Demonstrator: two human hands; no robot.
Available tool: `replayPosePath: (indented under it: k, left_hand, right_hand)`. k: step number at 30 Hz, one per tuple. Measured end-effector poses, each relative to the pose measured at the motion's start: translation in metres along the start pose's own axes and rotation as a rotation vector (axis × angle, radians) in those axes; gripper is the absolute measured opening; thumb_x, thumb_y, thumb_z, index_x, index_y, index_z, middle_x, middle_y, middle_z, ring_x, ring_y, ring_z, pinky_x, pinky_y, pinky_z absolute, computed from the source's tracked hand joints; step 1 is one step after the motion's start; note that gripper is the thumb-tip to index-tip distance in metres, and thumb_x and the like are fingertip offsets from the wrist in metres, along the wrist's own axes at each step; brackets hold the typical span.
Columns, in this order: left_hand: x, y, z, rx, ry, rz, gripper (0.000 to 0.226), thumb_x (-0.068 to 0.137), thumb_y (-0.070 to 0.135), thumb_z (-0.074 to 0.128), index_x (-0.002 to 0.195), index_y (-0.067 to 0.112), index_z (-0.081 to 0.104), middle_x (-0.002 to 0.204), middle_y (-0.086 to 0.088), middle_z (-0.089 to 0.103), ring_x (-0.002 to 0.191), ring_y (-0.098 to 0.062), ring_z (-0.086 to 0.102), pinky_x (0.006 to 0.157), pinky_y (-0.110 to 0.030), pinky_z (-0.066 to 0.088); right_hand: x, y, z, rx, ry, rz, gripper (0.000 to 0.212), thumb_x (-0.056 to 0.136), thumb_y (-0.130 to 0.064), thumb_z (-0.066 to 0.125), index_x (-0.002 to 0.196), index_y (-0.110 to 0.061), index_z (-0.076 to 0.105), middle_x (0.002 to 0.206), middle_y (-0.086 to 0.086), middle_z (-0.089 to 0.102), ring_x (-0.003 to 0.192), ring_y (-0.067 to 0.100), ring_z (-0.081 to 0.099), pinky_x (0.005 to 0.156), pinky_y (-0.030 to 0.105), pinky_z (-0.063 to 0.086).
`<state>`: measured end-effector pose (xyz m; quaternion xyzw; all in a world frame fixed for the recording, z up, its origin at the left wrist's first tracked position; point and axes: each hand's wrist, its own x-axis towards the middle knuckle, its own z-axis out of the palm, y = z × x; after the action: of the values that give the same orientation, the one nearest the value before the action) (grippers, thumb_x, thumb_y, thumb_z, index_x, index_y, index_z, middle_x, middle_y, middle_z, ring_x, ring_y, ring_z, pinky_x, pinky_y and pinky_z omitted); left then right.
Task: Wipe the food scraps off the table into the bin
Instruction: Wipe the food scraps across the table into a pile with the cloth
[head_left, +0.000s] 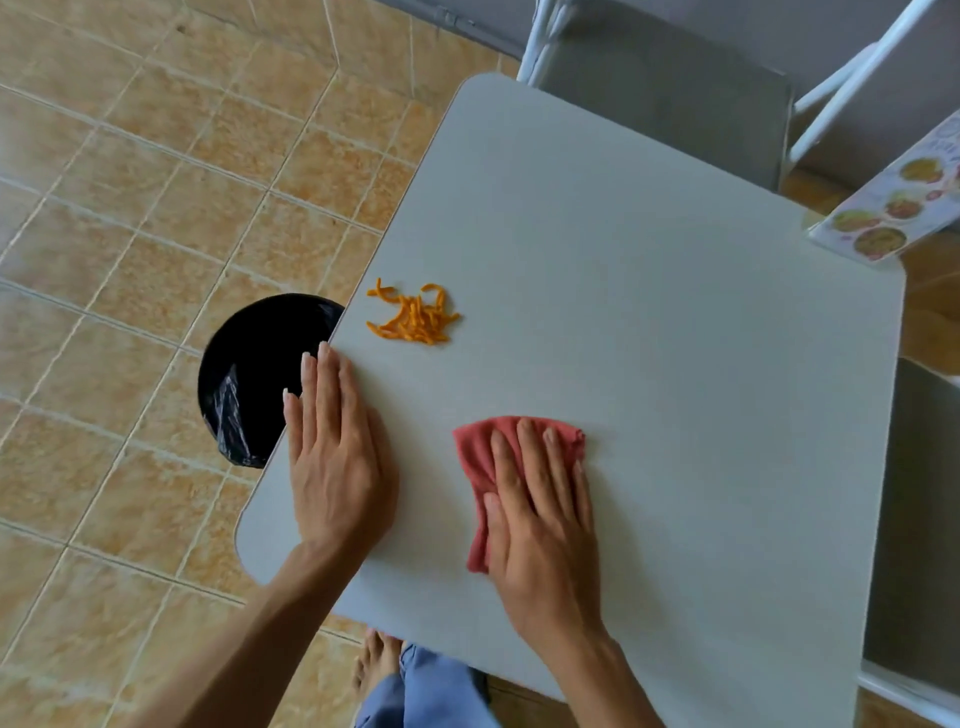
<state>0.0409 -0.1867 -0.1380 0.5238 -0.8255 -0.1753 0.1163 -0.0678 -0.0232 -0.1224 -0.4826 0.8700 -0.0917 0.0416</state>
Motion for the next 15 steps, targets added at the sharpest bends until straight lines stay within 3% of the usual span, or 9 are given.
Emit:
replayPosePath:
  k: [7, 15]
  left_hand:
    - [0.000, 0.004, 0.001, 0.039, -0.023, 0.004, 0.056, 0.102, 0.019, 0.026, 0.154, -0.001, 0.020, 0.165, -0.013, 0.013, 0.154, -0.025, 0.005, 0.123, -0.049, 0.013]
    - [0.002, 0.006, -0.002, 0.041, -0.076, 0.002, 0.056, 0.100, 0.015, 0.034, 0.153, -0.003, 0.023, 0.164, -0.015, 0.016, 0.153, -0.029, 0.008, 0.123, -0.049, 0.015]
  right_hand:
    - [0.116, 0.018, 0.014, -0.046, 0.149, 0.385, 0.054, 0.103, -0.042, 0.039, 0.150, -0.017, 0.047, 0.161, 0.015, 0.037, 0.150, 0.037, 0.033, 0.119, 0.055, 0.028]
    - [0.128, 0.021, 0.016, -0.063, 0.131, 0.340, 0.056, 0.103, -0.043, 0.037, 0.153, -0.018, 0.042, 0.162, 0.017, 0.034, 0.151, 0.039, 0.029, 0.119, 0.056, 0.024]
